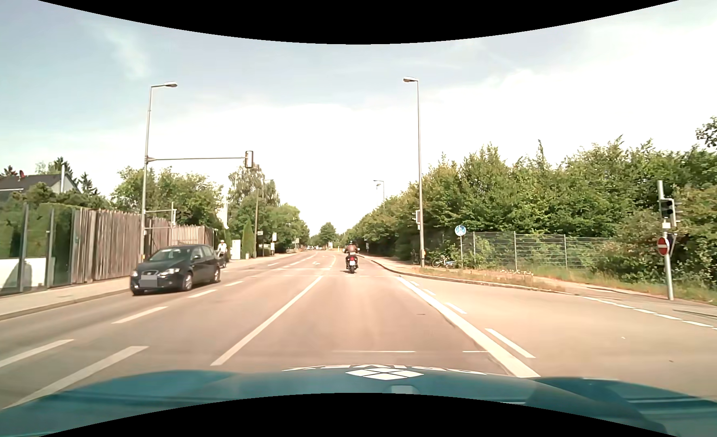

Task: Follow the waypoints while adhering to traffic rules and regulations

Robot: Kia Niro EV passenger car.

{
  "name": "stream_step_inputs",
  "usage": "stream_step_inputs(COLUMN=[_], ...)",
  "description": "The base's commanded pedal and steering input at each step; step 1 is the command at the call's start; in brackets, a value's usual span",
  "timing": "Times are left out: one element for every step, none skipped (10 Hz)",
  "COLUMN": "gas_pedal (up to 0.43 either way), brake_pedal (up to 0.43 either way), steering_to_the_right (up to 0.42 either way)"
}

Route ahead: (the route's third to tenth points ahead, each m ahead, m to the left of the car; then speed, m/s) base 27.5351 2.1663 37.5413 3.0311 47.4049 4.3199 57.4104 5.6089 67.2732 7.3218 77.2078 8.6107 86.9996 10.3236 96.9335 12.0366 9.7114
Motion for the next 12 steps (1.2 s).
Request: stream_step_inputs(gas_pedal=[0.35,0.35,0.35,0.331,0.331,0.319,0.311,0.299,0.287,0.26,0.248,0.248], brake_pedal=[0.0,0.0,0.0,0.0,0.0,0.0,0.0,0.0,0.0,0.0,0.0,0.0], steering_to_the_right=[-0.025,-0.025,-0.026,-0.025,-0.025,-0.024,-0.02,-0.016,-0.014,-0.014,-0.014,-0.012])
